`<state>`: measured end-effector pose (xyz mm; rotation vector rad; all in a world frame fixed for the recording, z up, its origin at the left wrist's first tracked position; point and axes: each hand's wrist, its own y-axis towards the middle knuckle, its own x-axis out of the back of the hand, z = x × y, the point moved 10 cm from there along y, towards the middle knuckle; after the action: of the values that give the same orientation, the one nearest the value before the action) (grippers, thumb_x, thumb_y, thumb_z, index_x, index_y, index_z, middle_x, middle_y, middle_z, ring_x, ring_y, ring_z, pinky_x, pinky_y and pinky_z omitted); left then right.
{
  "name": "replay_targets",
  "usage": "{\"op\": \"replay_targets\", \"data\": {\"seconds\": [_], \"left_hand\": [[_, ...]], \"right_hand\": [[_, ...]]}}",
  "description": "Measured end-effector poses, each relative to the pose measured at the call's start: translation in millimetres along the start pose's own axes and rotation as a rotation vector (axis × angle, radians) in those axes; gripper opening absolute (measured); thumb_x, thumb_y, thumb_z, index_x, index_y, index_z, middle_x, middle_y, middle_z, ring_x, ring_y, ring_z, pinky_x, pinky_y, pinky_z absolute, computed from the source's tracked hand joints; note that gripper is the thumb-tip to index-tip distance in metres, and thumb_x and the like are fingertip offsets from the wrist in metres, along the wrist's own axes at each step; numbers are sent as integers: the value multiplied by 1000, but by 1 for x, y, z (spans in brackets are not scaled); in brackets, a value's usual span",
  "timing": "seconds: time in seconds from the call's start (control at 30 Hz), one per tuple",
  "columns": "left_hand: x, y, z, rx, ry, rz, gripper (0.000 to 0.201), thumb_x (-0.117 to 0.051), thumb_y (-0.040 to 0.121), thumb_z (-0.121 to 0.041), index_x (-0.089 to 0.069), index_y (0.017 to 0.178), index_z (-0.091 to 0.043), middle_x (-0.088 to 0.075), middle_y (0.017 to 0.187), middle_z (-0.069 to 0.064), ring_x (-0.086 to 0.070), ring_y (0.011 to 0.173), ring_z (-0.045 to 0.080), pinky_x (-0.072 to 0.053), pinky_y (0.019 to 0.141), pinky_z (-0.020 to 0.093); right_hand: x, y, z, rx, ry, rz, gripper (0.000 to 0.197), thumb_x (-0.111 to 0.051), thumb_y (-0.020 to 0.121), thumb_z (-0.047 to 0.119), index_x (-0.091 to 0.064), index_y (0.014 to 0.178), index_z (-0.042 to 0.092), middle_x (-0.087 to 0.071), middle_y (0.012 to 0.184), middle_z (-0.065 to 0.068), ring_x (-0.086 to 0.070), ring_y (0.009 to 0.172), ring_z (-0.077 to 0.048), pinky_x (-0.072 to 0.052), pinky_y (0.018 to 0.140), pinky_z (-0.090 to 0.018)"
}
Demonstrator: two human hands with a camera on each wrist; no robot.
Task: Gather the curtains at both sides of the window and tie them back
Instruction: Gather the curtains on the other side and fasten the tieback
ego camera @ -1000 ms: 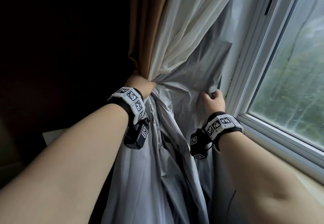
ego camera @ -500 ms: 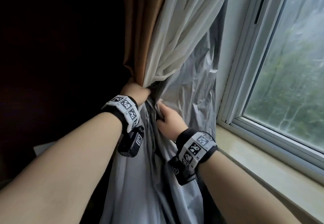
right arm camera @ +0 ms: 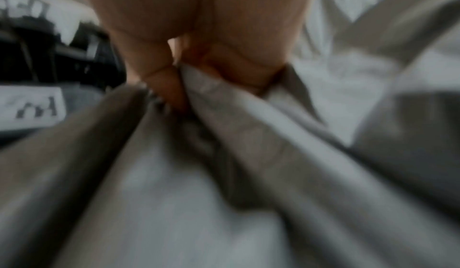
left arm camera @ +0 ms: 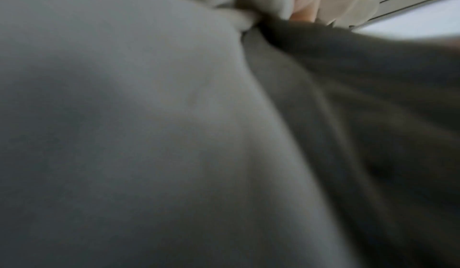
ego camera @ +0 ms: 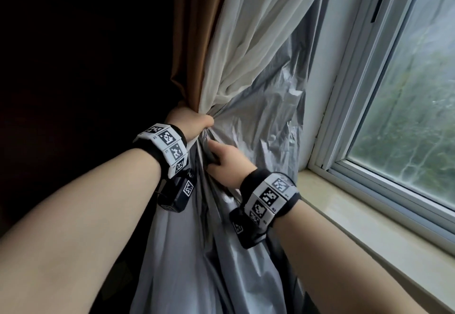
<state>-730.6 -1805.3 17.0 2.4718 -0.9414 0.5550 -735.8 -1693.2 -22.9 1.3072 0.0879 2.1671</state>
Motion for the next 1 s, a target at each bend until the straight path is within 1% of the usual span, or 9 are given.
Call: {"op": "replay_targets", "data": {"seconds": [0.07, 0.2, 0.37, 0.5, 0.57, 0.67, 0.77, 0.87, 1.0], "left_hand": [[0, 3, -2, -12, -6, -10, 57, -58, 51, -34, -65, 101, -7, -67, 111, 9, -61, 106, 24, -45, 79, 26], [0, 10, 2, -4, 0, -52, 40, -65, 73, -22, -63, 110, -5, -64, 118, 10, -58, 111, 26, -43, 84, 26], [-15, 7, 0, 18, -27, -15, 57, -65, 61, -30, -63, 112, -5, -65, 117, 9, -59, 110, 25, -44, 85, 27], [-18, 10, 1, 27, 5, -25, 46, -66, 72, -24, -61, 114, -6, -64, 117, 9, -59, 109, 26, -42, 81, 24], [-19, 11, 1, 32, 16, -27, 44, -65, 74, -22, -61, 114, -7, -64, 118, 9, -59, 110, 26, -42, 81, 24], [-21, 11, 0, 29, 9, -26, 47, -66, 72, -24, -61, 115, -8, -64, 119, 8, -59, 109, 26, -43, 81, 24], [-23, 11, -1, 22, -2, -18, 55, -66, 66, -30, -60, 117, -8, -64, 120, 9, -59, 110, 27, -45, 84, 25], [-24, 10, -3, 9, 4, -17, 51, -66, 72, -26, -58, 120, -8, -63, 121, 9, -58, 111, 27, -43, 84, 25], [-22, 4, -1, 27, -14, -8, 72, -60, 58, -39, -56, 122, -9, -62, 123, 10, -57, 115, 26, -44, 89, 26]], "right_hand": [[20, -8, -11, -18, -25, -23, 30, -53, 77, 7, -65, 103, 16, -64, 92, -3, -58, 86, -21, -47, 78, -28], [124, -41, -83, -255, 111, -726, 31, -60, 82, 20, -64, 113, 21, -55, 101, 0, -56, 91, -13, -48, 91, -31], [102, -22, -186, -643, 585, -494, 71, -74, 75, 31, -42, 135, 8, -56, 126, -9, -59, 109, -23, -47, 100, -39], [118, -18, -167, -440, 412, -560, 16, -60, 84, 15, -63, 99, 16, -67, 88, 1, -65, 86, -11, -52, 86, -31], [136, -30, -146, -257, 408, -728, 23, -50, 86, 4, -61, 103, 14, -60, 81, 11, -55, 72, 9, -44, 76, -11], [143, -53, -108, -52, 340, -887, 36, -44, 82, 3, -61, 113, 7, -61, 95, -1, -55, 88, -3, -40, 82, -8], [118, -48, -70, 68, 172, -685, 34, -46, 78, 5, -58, 108, -4, -60, 98, -13, -57, 96, -30, -44, 87, -32], [74, -30, -38, 94, 61, -289, 63, -49, 75, -3, -38, 137, 5, -54, 122, -3, -49, 115, -18, -38, 101, -28], [39, -18, -23, 11, -59, -114, 82, -44, 77, -1, -11, 148, 22, -54, 129, -15, -52, 117, -31, -45, 97, -40]]}}
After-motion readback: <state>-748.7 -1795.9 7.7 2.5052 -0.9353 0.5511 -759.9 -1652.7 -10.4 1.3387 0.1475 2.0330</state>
